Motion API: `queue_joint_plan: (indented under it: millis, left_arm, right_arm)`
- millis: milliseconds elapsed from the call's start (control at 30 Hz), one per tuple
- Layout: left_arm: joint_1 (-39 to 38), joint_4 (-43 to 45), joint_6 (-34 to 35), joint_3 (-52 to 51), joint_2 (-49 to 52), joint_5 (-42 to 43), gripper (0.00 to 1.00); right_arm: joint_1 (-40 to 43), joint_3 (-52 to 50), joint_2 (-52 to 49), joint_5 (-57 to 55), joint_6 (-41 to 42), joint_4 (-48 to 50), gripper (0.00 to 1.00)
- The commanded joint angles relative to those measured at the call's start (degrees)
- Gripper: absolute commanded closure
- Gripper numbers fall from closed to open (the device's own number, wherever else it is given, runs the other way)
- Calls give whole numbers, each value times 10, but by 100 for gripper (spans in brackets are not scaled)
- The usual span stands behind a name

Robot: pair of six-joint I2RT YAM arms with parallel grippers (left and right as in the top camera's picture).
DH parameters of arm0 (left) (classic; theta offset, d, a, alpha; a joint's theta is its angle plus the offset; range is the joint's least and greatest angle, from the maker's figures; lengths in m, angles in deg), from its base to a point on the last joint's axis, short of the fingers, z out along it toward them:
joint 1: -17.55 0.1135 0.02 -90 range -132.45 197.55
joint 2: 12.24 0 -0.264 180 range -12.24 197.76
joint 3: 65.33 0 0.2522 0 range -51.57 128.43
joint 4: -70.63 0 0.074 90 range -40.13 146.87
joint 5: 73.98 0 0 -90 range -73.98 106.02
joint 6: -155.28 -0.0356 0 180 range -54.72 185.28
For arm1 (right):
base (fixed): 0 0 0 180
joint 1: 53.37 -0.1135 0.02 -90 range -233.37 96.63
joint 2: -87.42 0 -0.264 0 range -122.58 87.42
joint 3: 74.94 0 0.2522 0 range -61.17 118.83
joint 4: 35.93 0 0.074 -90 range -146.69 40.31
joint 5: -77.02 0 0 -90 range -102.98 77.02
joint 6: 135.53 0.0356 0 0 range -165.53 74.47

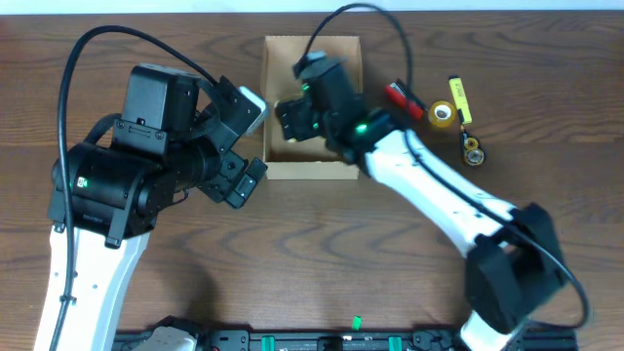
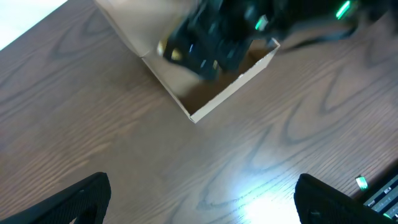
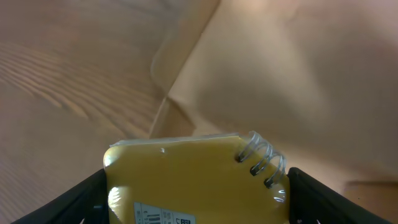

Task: Pack container
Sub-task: 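Carry the notepad left over the cardboard box with right gripper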

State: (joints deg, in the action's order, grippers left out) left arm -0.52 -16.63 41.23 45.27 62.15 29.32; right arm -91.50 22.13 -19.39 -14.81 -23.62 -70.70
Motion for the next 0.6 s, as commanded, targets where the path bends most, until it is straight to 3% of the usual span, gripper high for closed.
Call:
queue_joint_plan:
  millis: [0,200,567]
  left_arm:
    - [0,-2,-4,9,1,-3,5]
    - [0,-2,-4,9,1,-3,5]
    - [0,-2,-4,9,1,-3,5]
  right_arm:
    - [-30,7,-21,-49,51,4,60]
    - [-62,7,-35,-132,62,-2,62]
    - [-61,7,-39,-175,168,-10,60]
